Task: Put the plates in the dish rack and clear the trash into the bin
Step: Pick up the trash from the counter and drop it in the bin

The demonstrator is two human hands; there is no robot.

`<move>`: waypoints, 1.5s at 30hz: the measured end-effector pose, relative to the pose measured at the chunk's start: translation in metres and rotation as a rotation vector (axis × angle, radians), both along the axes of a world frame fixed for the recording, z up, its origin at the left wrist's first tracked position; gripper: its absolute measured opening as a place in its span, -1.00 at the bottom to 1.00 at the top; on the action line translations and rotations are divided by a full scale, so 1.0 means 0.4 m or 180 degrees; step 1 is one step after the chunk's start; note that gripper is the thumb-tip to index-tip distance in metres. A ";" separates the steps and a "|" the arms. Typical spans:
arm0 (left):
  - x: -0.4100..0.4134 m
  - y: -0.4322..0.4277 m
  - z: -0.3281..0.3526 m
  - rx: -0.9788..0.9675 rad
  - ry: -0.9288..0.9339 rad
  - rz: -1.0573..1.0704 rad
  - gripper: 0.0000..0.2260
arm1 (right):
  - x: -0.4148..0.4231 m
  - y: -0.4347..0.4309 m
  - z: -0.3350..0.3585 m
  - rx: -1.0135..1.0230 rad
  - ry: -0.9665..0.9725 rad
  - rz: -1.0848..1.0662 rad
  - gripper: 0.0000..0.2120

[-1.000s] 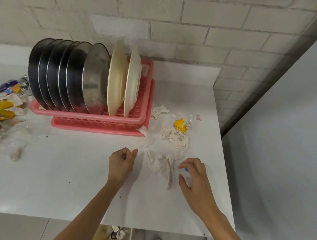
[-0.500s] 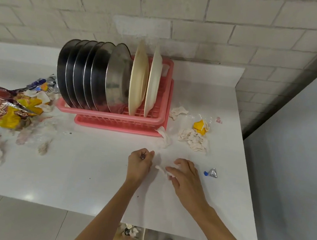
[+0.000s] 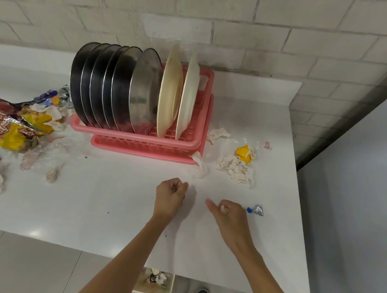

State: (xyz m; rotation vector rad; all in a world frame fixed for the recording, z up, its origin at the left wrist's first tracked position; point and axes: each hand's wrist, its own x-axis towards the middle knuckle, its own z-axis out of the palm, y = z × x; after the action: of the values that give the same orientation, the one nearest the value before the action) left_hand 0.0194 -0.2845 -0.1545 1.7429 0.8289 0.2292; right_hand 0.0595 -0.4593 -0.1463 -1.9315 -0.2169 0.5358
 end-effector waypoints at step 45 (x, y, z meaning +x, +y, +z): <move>-0.704 0.152 0.032 -0.1863 0.0204 -0.0804 -0.88 | -0.692 0.221 -0.012 -0.0223 0.0688 -0.0419 -0.37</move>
State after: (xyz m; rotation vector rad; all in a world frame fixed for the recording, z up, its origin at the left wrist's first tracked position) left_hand -0.2621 -0.2237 -0.1417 1.2842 0.6300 -0.2235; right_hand -0.2172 -0.3709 -0.1511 -1.9228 0.0678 0.6656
